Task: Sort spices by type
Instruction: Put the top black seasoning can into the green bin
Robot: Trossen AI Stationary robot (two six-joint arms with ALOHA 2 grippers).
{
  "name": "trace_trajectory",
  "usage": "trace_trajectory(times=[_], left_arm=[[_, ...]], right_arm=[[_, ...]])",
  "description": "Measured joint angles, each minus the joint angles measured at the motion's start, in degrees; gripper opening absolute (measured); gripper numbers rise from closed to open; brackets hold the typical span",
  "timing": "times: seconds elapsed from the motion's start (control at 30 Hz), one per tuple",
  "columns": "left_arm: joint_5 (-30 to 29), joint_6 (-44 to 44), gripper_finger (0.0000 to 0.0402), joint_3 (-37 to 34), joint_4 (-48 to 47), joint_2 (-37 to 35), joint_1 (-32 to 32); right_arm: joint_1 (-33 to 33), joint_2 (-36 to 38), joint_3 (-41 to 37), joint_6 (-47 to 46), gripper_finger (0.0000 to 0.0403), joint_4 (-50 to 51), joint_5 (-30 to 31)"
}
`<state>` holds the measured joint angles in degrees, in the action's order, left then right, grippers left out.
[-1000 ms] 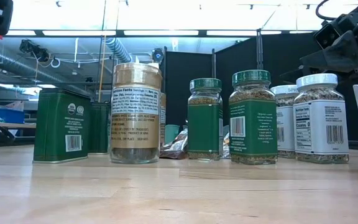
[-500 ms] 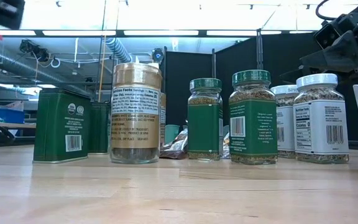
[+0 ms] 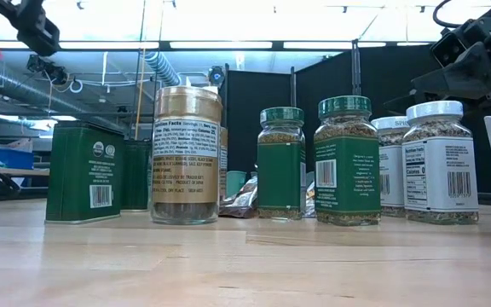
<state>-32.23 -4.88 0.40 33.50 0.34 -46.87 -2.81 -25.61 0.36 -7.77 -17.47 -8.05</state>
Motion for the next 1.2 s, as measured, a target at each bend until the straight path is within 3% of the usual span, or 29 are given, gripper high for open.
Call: trace_trajectory(times=[0.17,0.4,0.57,0.93,1.07,1.2], left_arm=[[-9.4,-0.2,0.03,0.1,10.3,0.0,0.0],[-16.8,-0.3,0.0291,8.5,10.0,3.4,0.0],[-23.7,0.9,0.029,20.6,3.4,14.8,0.0],[-34.0,1.5,0.0289,48.3,-15.7,41.5,0.0],[-42.8,-1.9,0.0289,54.3,-23.8,48.6,0.0],[-50.3,-10.4,0.0289,56.5,-26.0,52.0,1.0]], right_arm=[[0.0,0.0,0.0,0.0,0.0307,0.0,0.0],[0.0,0.0,0.0,0.0,0.0307,0.0,0.6],[0.0,0.0,0.0,0.3,0.0307,-1.6,5.5],[0.0,0.0,0.0,3.5,0.0307,-3.5,7.5],[0.0,0.0,0.0,3.3,0.0307,-3.5,7.5],[0.0,0.0,0.0,-2.7,0.0307,-3.7,6.6]])
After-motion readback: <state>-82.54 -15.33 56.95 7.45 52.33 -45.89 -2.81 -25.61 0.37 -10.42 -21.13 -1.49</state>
